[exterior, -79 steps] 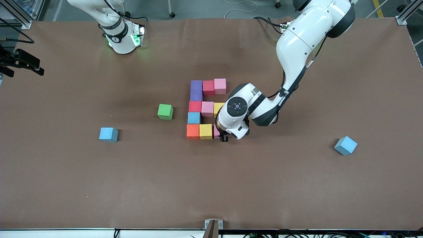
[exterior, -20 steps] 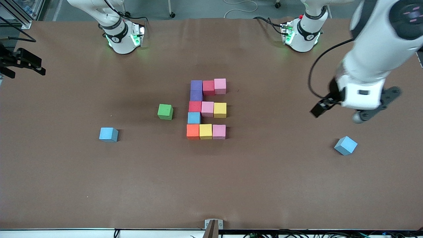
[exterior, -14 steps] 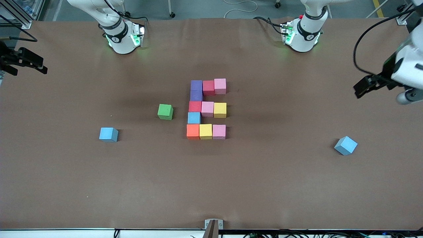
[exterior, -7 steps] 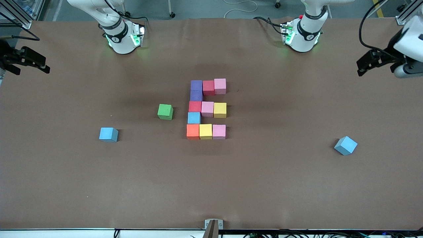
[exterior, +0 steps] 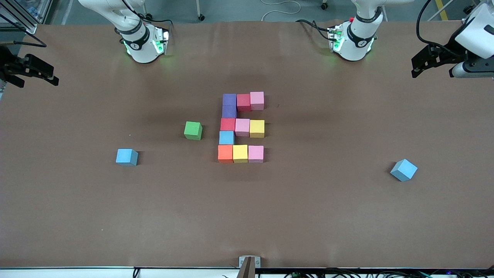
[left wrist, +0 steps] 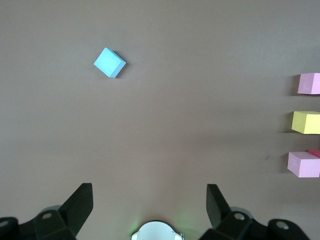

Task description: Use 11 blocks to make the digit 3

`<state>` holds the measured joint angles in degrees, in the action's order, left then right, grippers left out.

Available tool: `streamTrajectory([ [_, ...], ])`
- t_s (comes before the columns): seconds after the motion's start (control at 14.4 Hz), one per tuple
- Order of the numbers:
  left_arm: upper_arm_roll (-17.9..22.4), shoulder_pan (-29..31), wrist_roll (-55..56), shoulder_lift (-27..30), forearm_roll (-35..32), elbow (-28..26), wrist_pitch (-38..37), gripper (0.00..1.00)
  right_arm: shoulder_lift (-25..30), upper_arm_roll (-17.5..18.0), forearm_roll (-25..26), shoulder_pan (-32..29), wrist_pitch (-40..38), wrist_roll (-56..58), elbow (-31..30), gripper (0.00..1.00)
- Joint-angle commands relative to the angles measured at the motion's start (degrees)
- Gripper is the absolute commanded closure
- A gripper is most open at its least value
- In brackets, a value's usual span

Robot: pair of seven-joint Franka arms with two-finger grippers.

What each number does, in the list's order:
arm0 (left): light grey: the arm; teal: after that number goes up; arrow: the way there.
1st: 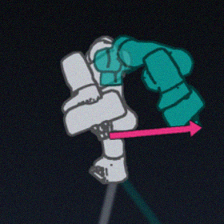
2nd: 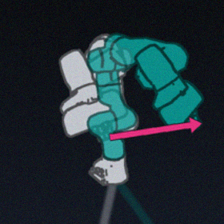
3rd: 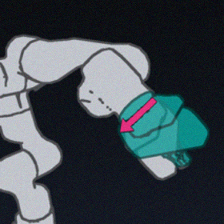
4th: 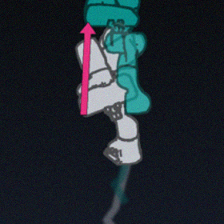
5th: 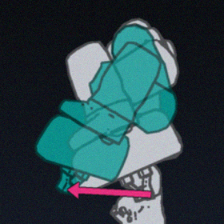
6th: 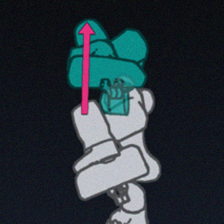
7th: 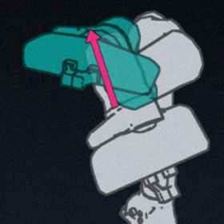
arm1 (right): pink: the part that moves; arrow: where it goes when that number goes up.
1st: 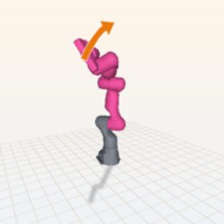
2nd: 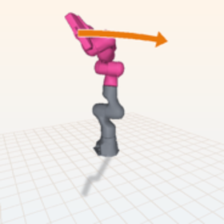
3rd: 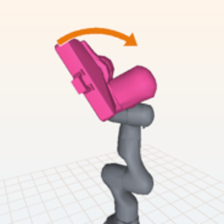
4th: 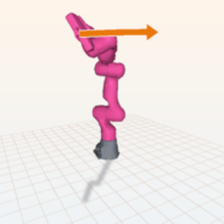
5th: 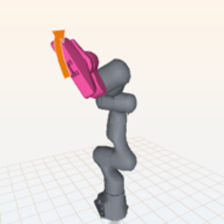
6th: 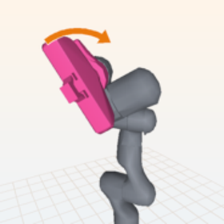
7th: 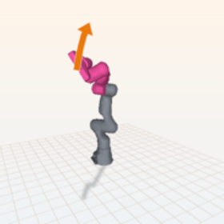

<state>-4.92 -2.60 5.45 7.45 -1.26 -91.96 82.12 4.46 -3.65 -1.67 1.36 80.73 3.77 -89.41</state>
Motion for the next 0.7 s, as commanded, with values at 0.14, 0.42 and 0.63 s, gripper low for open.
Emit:
streamTrajectory([
  [0.14, -0.2, -0.1, -0.4, 1.2, 0.6, -0.3, -0.4, 0.0, 1.1, -0.2, 2.5, 0.3, 0.2, 0.2, -0.4, 0.0],
  [0.42, -0.9, -0.1, -0.5, 0.6, 0.1, 0.5, -0.4, 0.0, 1.1, -0.2, 2.4, 0.2, 0.2, 0.0, -0.4, 0.0],
  [0.63, -0.9, 0.0, -0.4, 0.4, 0.0, 1.4, -0.6, 0.0, 1.1, -0.2, 2.2, 0.2, 0.1, 0.0, -0.5, 0.0],
])
